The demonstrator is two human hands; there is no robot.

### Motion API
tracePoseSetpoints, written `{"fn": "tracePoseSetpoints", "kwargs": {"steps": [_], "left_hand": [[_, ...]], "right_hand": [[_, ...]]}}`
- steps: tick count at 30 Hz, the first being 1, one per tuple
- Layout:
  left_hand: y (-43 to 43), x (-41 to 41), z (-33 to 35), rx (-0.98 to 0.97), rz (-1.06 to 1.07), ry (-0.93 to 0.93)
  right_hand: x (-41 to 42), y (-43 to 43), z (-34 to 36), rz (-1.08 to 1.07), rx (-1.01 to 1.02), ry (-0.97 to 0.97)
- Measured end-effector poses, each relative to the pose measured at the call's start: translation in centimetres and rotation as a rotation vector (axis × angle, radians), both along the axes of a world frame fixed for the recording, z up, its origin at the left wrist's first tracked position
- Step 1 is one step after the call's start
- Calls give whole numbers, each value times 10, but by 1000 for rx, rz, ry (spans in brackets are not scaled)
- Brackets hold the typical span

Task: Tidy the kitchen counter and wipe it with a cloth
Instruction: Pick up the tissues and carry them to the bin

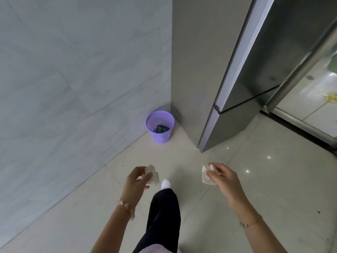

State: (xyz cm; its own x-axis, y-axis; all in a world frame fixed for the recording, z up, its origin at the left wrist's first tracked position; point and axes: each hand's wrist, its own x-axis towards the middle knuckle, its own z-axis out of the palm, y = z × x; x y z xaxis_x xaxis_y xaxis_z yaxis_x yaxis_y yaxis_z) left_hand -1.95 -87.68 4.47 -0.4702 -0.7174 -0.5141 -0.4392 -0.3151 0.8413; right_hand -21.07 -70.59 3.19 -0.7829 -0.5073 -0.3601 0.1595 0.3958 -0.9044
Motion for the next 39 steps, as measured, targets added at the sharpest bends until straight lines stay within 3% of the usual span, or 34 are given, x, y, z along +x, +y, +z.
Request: {"fn": "tracePoseSetpoints", "kwargs": {"steps": [6, 13, 18, 31, 39], "left_hand": [[-87, -91, -30, 58, -13, -43], [-205, -197, -31, 4, -47, -60], [-266, -255, -65, 1, 43, -73], [-365, -355, -372, 260, 485, -183], [-395, -362, -457, 371, 566, -174]], "right_hand": [[-74, -80, -28, -1, 59, -77], [-180, -202, -26, 87, 85, -36], [-235, -282, -58, 152, 96, -84], [-328, -448, -351, 220, 265, -176], [-329, -482, -442, 188, 215, -406]]}}
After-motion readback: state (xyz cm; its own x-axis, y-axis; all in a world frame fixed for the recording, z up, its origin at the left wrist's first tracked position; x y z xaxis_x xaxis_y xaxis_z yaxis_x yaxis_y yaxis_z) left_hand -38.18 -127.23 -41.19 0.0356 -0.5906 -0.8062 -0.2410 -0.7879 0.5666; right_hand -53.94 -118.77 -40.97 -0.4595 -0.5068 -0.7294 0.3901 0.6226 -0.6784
